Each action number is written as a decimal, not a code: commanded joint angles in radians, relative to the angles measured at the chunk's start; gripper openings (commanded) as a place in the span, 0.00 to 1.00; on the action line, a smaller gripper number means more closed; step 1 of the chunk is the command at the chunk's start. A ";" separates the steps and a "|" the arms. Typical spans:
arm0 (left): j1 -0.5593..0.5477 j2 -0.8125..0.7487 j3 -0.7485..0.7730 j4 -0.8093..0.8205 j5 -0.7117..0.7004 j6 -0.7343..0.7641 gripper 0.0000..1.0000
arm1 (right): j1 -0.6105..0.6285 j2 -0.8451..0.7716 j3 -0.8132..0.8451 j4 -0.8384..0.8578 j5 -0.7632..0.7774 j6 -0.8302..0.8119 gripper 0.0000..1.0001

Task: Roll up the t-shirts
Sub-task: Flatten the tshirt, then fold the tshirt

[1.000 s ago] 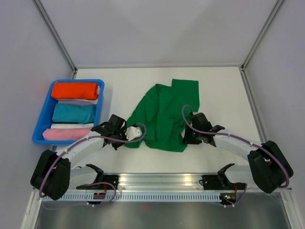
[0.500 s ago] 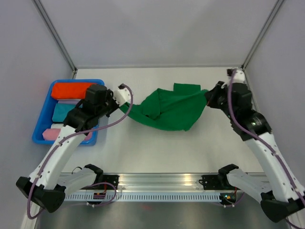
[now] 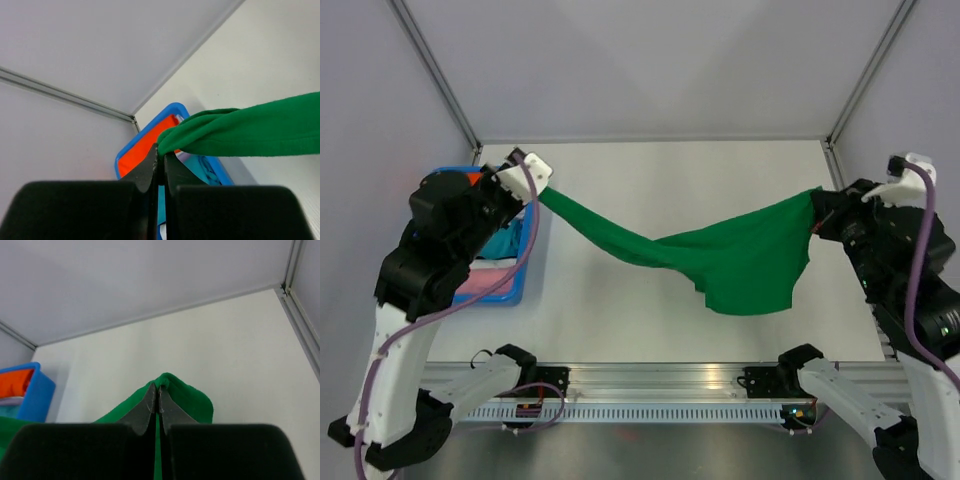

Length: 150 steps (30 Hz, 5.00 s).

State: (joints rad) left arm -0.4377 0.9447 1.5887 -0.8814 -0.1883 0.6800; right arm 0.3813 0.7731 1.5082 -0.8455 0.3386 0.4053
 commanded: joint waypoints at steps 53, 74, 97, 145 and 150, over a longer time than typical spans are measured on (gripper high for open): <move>0.215 0.203 -0.966 0.392 0.446 0.099 0.02 | -0.369 0.196 -0.882 0.473 -0.375 0.128 0.00; 0.215 0.287 -0.914 0.420 0.500 0.059 0.02 | -0.490 0.594 -0.594 0.427 -0.362 0.044 0.98; 0.215 0.246 -0.908 0.433 0.492 0.007 0.02 | -0.460 0.250 -1.082 0.460 -0.380 0.288 0.46; 0.215 0.140 -0.839 0.240 0.455 0.067 0.02 | -0.404 -0.155 -0.753 0.045 -0.320 0.207 0.00; 0.215 0.291 -0.754 0.294 0.444 0.058 0.03 | -0.406 0.047 -0.767 0.281 -0.360 0.152 0.00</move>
State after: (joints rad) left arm -0.2203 1.1591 0.7635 -0.6361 0.2634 0.7055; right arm -0.0280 0.7300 0.7486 -0.7544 0.0143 0.6090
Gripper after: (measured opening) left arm 0.036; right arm 0.004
